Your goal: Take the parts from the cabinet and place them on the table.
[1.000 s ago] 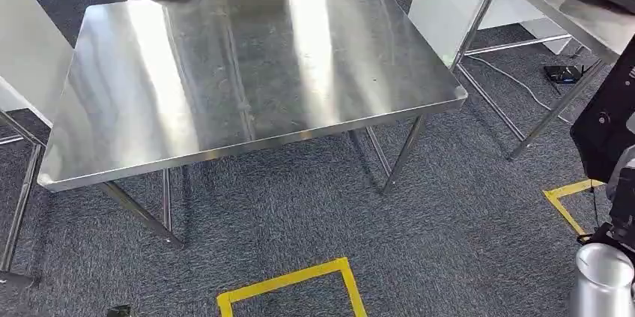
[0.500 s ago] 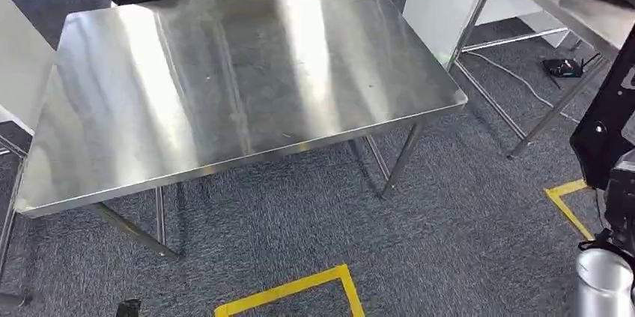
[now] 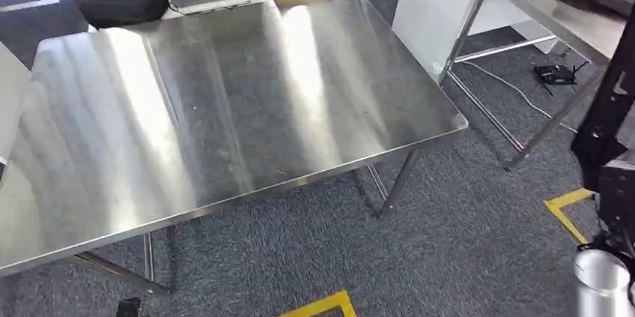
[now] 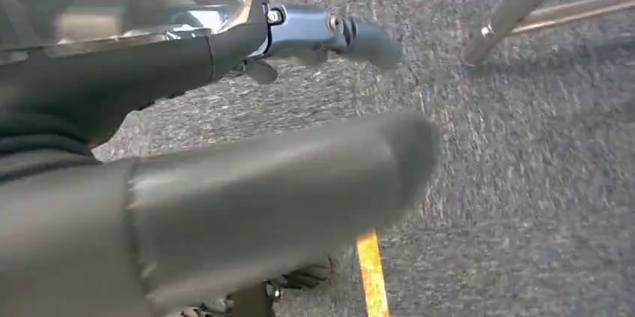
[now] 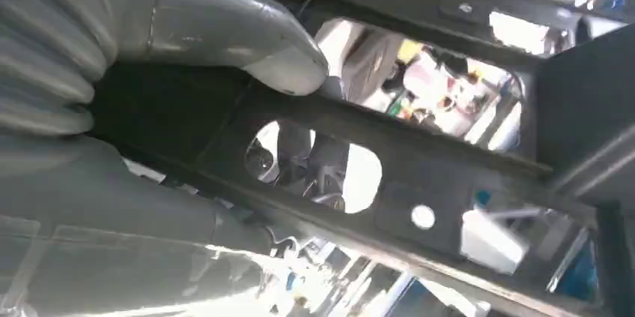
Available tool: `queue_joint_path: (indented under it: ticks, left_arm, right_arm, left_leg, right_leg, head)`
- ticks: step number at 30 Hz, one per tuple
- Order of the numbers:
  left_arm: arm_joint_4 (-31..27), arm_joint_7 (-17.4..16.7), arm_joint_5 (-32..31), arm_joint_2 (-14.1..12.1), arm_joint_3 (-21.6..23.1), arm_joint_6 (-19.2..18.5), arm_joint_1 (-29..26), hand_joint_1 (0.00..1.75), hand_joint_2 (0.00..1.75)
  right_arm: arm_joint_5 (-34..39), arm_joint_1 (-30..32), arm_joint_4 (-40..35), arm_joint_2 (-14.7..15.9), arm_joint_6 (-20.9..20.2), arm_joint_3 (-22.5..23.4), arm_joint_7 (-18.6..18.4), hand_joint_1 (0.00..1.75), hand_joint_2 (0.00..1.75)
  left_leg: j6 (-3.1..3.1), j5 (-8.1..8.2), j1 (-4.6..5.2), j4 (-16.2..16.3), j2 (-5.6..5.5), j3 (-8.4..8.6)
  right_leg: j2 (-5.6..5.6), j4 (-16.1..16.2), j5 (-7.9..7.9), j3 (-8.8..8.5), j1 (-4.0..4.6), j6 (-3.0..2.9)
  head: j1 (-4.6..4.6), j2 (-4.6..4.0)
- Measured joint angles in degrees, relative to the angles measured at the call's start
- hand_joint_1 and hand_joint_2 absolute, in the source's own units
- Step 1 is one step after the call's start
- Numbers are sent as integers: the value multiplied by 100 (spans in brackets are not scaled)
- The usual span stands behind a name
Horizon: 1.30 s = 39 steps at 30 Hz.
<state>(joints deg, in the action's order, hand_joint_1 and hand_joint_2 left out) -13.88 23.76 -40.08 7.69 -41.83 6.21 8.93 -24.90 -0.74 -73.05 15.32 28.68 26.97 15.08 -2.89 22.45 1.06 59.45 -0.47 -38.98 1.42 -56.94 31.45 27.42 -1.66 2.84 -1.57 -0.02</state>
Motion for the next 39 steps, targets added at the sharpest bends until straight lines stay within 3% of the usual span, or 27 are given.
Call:
queue_joint_path:
  ticks: [1,2,3,6,7,8,9,11,12,13,14,15,16,20,22,25,28,34,39]
  left_arm:
    - [0,4,28,-2,2,-2,21,0,0]
    - [-4,4,48,-4,2,-2,17,0,0]
    - [-4,9,72,-9,2,-6,21,0,0]
    - [-4,17,140,-24,2,-53,23,0,0]
    - [-2,20,146,-22,2,-57,13,0,0]
    - [-2,20,162,-20,2,-57,9,0,0]
    - [-2,20,162,-17,2,-59,4,0,0]
    - [-2,24,168,-20,0,-59,8,0,0]
    - [-2,24,170,-26,0,-59,10,0,0]
    - [-2,28,177,-31,2,-59,8,0,0]
    - [-4,42,186,-39,2,-59,9,0,0]
    - [-2,57,210,-50,0,-57,7,0,0]
    - [-2,61,221,-52,2,-59,7,0,0]
    - [-2,72,236,-52,4,-59,8,0,0]
    - [-4,72,251,-52,4,-57,8,0,0]
    - [-2,55,302,-52,7,-66,7,0,0]
    - [-4,48,343,-57,26,-85,13,0,0]
    - [-2,46,428,-61,111,-79,47,0,0]
    - [-2,44,448,-66,136,-83,40,0,0]
  right_arm:
    - [-26,6,-7,15,-26,0,-6,171,175]
    - [-33,26,-7,33,-50,-4,-24,171,175]
    - [-72,22,-7,46,-57,-7,-28,171,175]
    - [-96,0,-7,92,-129,-20,-39,171,175]
    - [-120,9,-7,92,-149,-46,-54,171,175]
    - [-131,18,-2,92,-151,-63,-72,171,175]
    - [-135,15,-2,107,-151,-79,-74,171,175]
    - [-151,6,-2,144,-151,-98,-72,171,175]
    - [-155,1,0,142,-153,-103,-72,171,175]
    - [-162,-12,-4,164,-155,-105,-72,171,175]
    - [-184,-8,-4,160,-166,-120,-74,171,175]
    - [-220,-8,-4,157,-186,-129,-109,171,175]
    - [-281,-9,-2,160,-205,-147,-133,171,175]
    - [-755,-74,-2,241,-341,-260,-418,171,175]
    - [-1153,-130,0,315,-604,-392,-645,171,175]
    - [-1804,-291,35,407,-986,-665,-894,171,175]
    - [-2398,-833,361,509,-1277,-1128,-999,171,175]
    - [-2953,-2223,1553,503,-1325,-2126,-1025,171,175]
    - [-2992,-2580,1950,474,-1309,-2533,-1023,171,175]
  left_leg:
    - [-44,7,-15,-41,0,52]
    - [-77,-5,-68,-148,7,142]
    - [-127,23,-57,-213,-1,227]
    - [-188,118,-59,-229,-3,305]
    - [-186,155,-59,-228,-7,337]
    - [-179,188,-61,-228,-15,379]
    - [-165,227,-66,-228,-24,439]
    - [-114,316,-76,-223,-41,577]
    - [-76,350,-45,-211,-50,595]
    - [-42,415,-15,-168,-59,594]
    - [-54,438,-8,-155,-55,584]
    - [-190,443,-3,-156,-45,591]
    - [-223,429,-2,-162,-45,592]
    - [-221,428,-14,-199,-33,618]
    - [-202,433,-17,-213,-31,624]
    - [-34,437,-41,-229,-28,625]
    - [-20,434,-42,-230,1,627]
    - [-12,425,-6,-223,16,637]
    - [-21,418,-4,-212,-39,610]
  right_leg:
    - [5,78,6,-85,12,61]
    - [-42,51,71,-66,8,86]
    - [-91,-194,147,26,15,64]
    - [-90,-1592,515,938,30,34]
    - [-91,-1869,514,1195,22,67]
    - [-94,-1814,383,1271,13,124]
    - [-98,-1477,126,1201,1,204]
    - [-128,-381,-496,794,-17,330]
    - [-163,-36,-636,691,-13,319]
    - [-136,-3,-644,623,22,231]
    - [-140,6,-658,622,-15,159]
    - [-137,4,-655,623,-11,161]
    - [-136,3,-654,620,0,159]
    - [-120,-1,-631,624,32,123]
    - [-118,-4,-625,624,38,115]
    - [-117,-9,-618,625,51,102]
    - [-93,-10,-630,632,56,82]
    - [-82,-9,-644,629,66,64]
    - [-127,-9,-643,619,67,65]
  head:
    - [19,2]
    - [0,2]
    - [-11,0]
    - [-13,2]
    - [-13,0]
    - [-15,0]
    - [-20,0]
    - [-22,0]
    - [-35,0]
    - [-22,0]
    - [-15,0]
    - [-13,0]
    - [-9,0]
    - [-11,0]
    - [-11,0]
    - [-13,2]
    - [-13,0]
    - [-13,0]
    - [-17,0]
